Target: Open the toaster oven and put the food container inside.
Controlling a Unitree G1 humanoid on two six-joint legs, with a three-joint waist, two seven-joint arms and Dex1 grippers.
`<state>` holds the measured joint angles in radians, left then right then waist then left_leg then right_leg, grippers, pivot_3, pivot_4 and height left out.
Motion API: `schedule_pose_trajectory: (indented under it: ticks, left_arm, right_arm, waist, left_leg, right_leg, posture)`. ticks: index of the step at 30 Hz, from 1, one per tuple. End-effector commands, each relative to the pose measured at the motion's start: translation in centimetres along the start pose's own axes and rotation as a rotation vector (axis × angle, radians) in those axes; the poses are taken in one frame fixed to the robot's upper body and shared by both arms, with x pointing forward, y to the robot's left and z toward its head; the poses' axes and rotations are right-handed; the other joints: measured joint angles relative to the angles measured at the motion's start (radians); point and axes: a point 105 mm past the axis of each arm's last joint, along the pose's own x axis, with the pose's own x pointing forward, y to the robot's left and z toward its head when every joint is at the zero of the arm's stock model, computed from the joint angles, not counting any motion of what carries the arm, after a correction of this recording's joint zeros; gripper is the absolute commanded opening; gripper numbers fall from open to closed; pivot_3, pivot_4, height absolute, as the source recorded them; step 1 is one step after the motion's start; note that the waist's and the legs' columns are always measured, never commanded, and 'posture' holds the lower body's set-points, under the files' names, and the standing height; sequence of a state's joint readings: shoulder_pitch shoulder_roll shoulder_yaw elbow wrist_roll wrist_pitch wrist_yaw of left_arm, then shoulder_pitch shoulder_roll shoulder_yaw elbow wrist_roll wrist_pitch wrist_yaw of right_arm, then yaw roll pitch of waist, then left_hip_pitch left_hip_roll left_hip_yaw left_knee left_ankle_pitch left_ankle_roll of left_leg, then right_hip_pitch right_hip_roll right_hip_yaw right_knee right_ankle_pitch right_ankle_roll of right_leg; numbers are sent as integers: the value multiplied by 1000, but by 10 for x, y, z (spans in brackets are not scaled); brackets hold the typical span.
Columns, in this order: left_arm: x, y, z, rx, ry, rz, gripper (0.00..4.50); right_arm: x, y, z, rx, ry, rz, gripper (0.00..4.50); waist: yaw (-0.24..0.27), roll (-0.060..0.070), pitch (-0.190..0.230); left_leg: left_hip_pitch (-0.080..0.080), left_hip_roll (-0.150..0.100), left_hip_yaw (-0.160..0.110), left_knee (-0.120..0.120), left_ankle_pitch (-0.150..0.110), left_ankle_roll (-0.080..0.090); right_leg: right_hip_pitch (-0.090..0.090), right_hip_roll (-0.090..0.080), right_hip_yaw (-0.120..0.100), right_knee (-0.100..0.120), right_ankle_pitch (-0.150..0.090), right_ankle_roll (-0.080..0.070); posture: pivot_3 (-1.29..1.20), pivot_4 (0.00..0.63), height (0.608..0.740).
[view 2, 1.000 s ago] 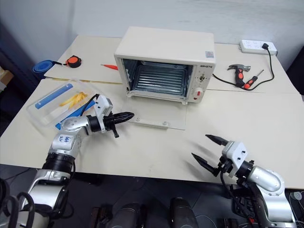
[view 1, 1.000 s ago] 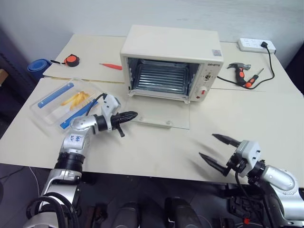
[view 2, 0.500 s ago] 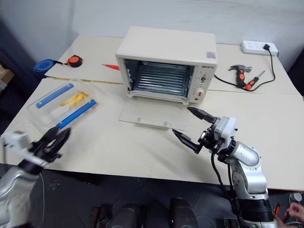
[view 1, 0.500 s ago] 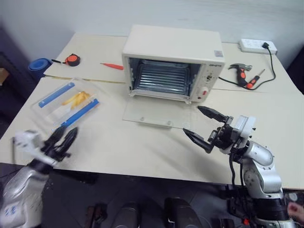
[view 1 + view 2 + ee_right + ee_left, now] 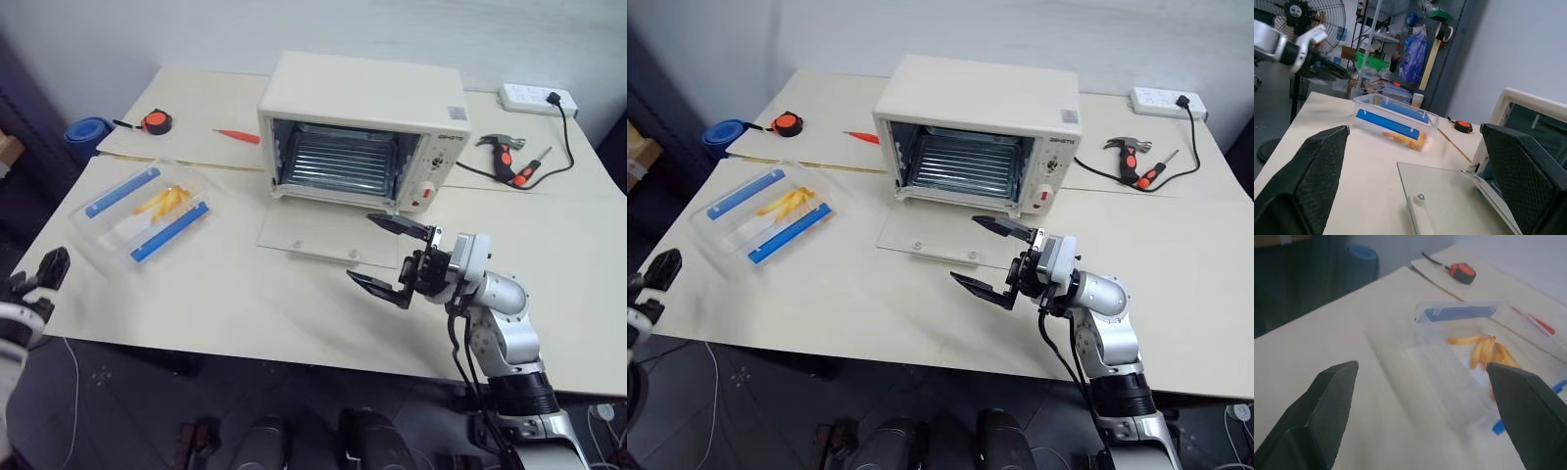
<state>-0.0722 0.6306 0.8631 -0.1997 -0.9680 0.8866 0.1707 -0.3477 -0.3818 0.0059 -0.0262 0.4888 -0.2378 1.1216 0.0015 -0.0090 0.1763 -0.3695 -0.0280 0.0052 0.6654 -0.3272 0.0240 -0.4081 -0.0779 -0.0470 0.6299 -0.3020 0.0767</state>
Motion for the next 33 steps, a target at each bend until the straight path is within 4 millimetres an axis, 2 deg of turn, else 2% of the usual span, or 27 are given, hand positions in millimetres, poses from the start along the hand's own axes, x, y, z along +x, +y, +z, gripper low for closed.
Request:
schedule_pose_trajectory:
  ticks: [1, 5, 8, 9, 11, 17, 22, 24, 27, 29, 31, 33]
  left_arm:
    - [13, 3, 1, 6, 104, 78, 4460]
    - [42, -11, -4, 24, 231, 64, 4460]
    - [53, -17, -9, 19, 296, 47, 4460]
    - [56, -15, -10, 21, 311, 61, 4283]
    - [61, -12, -11, 33, 327, 83, 3838]
    - [68, -13, -2, 19, 308, 76, 1962]
    - [63, -18, 11, 104, 292, -9, 456]
    - [59, -24, 17, 125, 291, -69, 256]
    - [51, -42, 26, 225, 302, -183, 256]
    - [45, -64, 27, 287, 342, -288, 256]
    - [42, -92, 22, 355, 379, -376, 256]
    - [38, -127, 19, 351, 403, -484, 256]
  right_arm:
    - [4, 0, 7, -31, -14, 10, 4500]
    - [4, 2, 8, -34, -8, -12, 4500]
    - [4, 5, 8, -36, -2, -20, 4500]
    - [4, 6, 8, -37, 1, -23, 4500]
    - [3, 7, 9, -38, 7, -27, 4500]
    - [0, 7, 8, -51, 29, -52, 4500]
    - [-4, 7, 7, -60, 51, -71, 4500]
    - [-6, 6, 8, -62, 61, -79, 4500]
    - [-13, 5, 7, -63, 87, -91, 4500]
    - [-20, 6, 6, -59, 112, -101, 4500]
    - [-26, 7, 5, -54, 139, -110, 4500]
    - [-32, 10, 4, -52, 162, -114, 4500]
  waist:
    - [-8, 0, 0]
    - [-5, 0, 0]
    - [-5, 0, 0]
    - [-6, 0, 0]
    - [-8, 0, 0]
    - [-9, -1, 0]
    - [-8, -1, 0]
    - [-7, -1, 0]
    - [-6, -1, 0]
    - [-3, -2, 1]
    - [4, -2, 1]
    - [13, -2, 1]
  left_leg:
    - [0, 0, 0, 0, 0, 0]
    - [-1, 0, 1, 0, 1, -1]
    - [-1, -1, 1, 1, 1, -1]
    - [-1, -1, 1, 1, 1, -1]
    - [-1, -1, 1, 0, 1, -2]
    - [-1, -1, 1, 0, 2, -3]
    - [-1, -1, 1, 0, 2, -4]
    - [-1, -1, 1, 0, 2, -3]
    - [-1, -1, 1, 0, 2, -3]
    - [-1, -1, 1, 0, 2, -3]
    - [-1, -1, 0, 0, 2, -3]
    - [-1, -1, 0, 0, 1, -2]
  right_leg:
    - [0, 0, 0, 0, 0, 0]
    - [-1, 1, -1, 0, 0, 0]
    - [-1, 0, 0, 1, 0, 0]
    - [-1, 0, 0, 1, 0, 0]
    - [-2, 0, 0, 2, 0, 0]
    - [-3, 0, 0, 3, 0, 0]
    - [-3, 0, 0, 4, 0, 0]
    - [-3, 0, 0, 3, 0, 0]
    - [-2, 0, 0, 2, 0, 0]
    - [-2, 0, 0, 0, 0, 0]
    - [-2, -1, 0, -2, 0, 0]
    - [-1, -2, 0, -2, 0, 0]
  posture:
    - [0, 150, 740]
    - [0, 150, 740]
    - [0, 150, 740]
    - [0, 150, 740]
    - [0, 150, 740]
    - [0, 150, 740]
    - [0, 150, 740]
    - [0, 150, 740]
    - [0, 150, 740]
    - [0, 150, 740]
    - [0, 150, 740]
    - [0, 150, 740]
